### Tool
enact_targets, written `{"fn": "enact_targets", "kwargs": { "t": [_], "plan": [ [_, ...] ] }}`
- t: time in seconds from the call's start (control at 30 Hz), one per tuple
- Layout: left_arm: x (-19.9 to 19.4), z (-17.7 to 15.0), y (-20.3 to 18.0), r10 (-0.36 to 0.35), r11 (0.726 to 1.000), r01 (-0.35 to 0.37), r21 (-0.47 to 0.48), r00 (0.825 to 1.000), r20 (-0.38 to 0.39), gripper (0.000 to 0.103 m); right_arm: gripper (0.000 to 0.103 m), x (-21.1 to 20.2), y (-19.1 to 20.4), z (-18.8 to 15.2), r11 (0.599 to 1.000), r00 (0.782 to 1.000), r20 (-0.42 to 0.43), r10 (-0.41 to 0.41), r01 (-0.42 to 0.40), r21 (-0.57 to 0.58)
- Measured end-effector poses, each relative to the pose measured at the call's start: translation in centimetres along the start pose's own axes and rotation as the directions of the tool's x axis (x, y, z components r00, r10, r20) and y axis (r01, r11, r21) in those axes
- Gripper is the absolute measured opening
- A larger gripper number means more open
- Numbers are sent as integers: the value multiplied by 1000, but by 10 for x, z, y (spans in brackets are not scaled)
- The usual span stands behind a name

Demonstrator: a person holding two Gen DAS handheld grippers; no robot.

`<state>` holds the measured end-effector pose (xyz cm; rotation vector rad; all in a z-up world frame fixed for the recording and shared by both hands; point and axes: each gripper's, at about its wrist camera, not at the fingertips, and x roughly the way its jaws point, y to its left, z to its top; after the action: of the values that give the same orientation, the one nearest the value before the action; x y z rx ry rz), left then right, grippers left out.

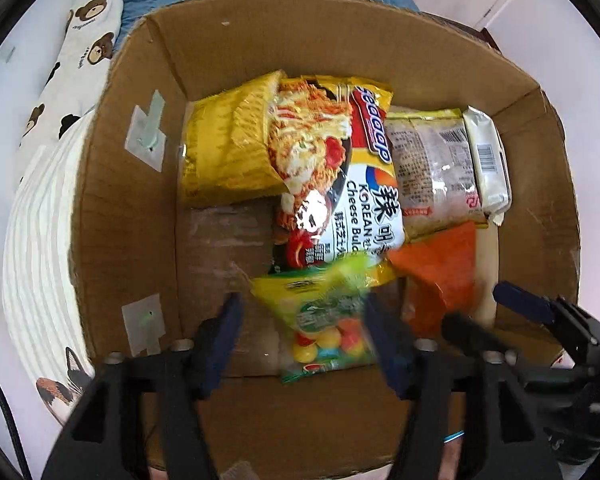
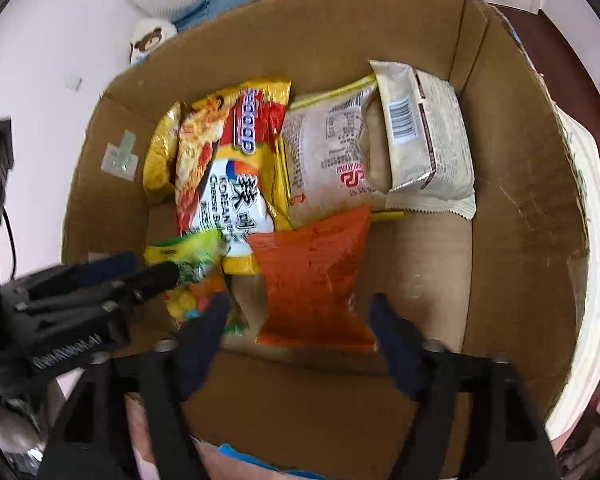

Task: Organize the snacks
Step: 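Carry both bags over the cardboard box and open both tools, then move both tools back over the remaining snacks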

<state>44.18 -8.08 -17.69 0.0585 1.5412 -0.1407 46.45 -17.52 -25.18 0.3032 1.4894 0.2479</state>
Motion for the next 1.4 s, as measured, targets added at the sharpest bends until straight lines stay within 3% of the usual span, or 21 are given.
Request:
{"fn": "enact_targets", "kwargs": {
  "t": [0.07, 0.13, 0.4, 0.53, 0.67, 0.9, 1.07, 1.3, 1.4],
  "plan": [
    [-2, -1, 3, 4, 1000, -4, -6, 1000, 12, 86, 83, -1, -1, -1, 1000, 1000, -3, -2, 2, -4],
    [-6, -3, 6, -20, 1000, 21, -21, 999, 24, 93, 94, -6, -1, -2, 1000, 1000, 2, -15, 15, -9],
    [-45, -23, 7, -8, 1000, 10, -16, 989, 148, 93, 95, -34, 0, -14, 994, 989, 109, -104, 108, -31],
    [-71, -45, 0, 10, 1000, -8, -10, 974, 226, 93, 96, -49, 4, -28, 990, 977, 174, -125, 133, -40],
    [-97, -72, -6, 64, 998, -60, -21, 942, 329, 93, 96, -76, 8, -49, 984, 957, 246, -156, 173, -51],
    [-132, -111, -14, 79, 997, -73, -30, 896, 438, 93, 96, -120, 14, -87, 977, 910, 373, -181, 209, -36],
    [-156, -146, -19, 79, 997, -74, -30, 851, 519, 93, 96, -149, 19, -113, 978, 878, 445, -175, 207, -26],
    [-176, -179, -25, 65, 998, -54, -37, 825, 562, 93, 96, -178, 27, -141, 979, 849, 504, -157, 202, -36],
    [-177, -193, -21, 72, 997, -37, -74, 822, 564, 93, 96, -180, 25, -152, 985, 859, 496, -127, 167, -38]
  ]
}}
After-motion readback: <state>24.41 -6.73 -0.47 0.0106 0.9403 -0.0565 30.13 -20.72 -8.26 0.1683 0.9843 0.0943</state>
